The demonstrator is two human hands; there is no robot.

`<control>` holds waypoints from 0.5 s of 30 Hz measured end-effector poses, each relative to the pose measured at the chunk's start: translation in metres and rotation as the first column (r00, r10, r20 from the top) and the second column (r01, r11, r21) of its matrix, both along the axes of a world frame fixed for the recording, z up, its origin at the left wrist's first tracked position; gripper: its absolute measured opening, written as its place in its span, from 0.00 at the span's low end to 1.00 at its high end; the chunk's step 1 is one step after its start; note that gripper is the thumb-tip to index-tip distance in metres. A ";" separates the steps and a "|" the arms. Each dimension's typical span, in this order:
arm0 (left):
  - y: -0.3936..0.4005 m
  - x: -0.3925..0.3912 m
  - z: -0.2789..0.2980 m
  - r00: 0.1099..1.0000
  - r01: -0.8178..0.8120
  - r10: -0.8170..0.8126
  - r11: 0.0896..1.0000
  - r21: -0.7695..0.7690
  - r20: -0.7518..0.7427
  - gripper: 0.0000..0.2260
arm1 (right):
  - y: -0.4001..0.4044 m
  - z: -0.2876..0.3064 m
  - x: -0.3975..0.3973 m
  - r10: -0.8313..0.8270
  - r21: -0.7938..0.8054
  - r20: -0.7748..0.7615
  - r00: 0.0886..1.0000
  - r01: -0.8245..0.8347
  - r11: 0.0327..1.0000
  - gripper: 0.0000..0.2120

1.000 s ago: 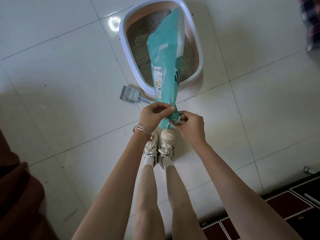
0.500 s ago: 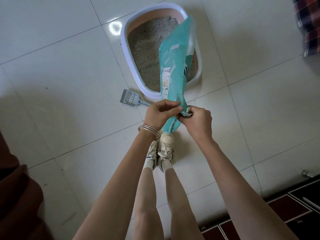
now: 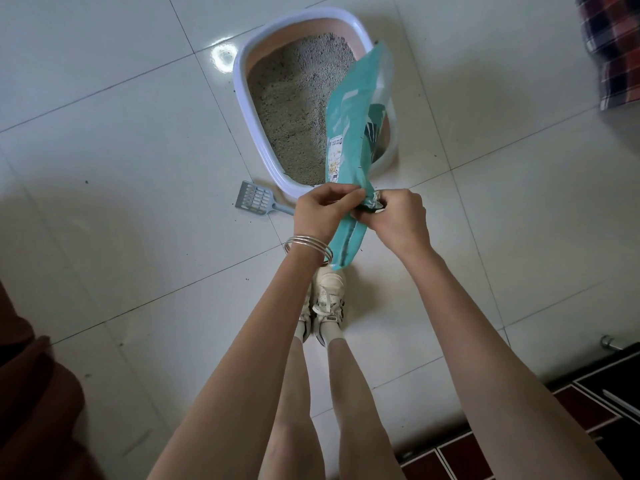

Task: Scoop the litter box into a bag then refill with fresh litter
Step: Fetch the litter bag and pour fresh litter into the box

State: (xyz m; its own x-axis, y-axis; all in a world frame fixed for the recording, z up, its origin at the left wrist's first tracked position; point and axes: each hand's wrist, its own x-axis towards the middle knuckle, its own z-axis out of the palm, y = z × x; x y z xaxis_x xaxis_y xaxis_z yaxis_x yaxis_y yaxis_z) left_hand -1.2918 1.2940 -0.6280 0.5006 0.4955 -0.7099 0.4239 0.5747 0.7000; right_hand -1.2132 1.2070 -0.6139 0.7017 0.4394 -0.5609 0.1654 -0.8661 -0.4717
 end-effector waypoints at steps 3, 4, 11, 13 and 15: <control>0.000 -0.001 -0.004 1.000 -0.019 0.019 1.000 0.001 -0.004 0.04 | 0.002 -0.004 0.001 0.019 -0.002 -0.006 1.000 -0.019 1.000 0.11; 0.001 -0.002 -0.005 0.999 -0.033 0.033 0.999 -0.001 -0.008 0.04 | 0.005 -0.005 0.001 0.034 -0.006 -0.006 0.999 -0.034 0.999 0.11; 0.015 -0.007 -0.006 0.995 -0.098 0.098 0.995 -0.028 -0.012 0.04 | 0.023 -0.007 0.003 0.124 0.000 0.004 0.992 -0.124 0.992 0.12; 0.018 -0.007 -0.005 0.995 -0.097 0.097 0.995 -0.029 -0.012 0.05 | 0.026 -0.007 0.003 0.128 0.006 -0.001 0.992 -0.128 0.992 0.12; 0.018 -0.008 -0.003 0.995 -0.095 0.094 0.995 -0.020 -0.016 0.05 | 0.027 -0.007 0.001 0.131 0.007 -0.005 0.991 -0.131 0.991 0.11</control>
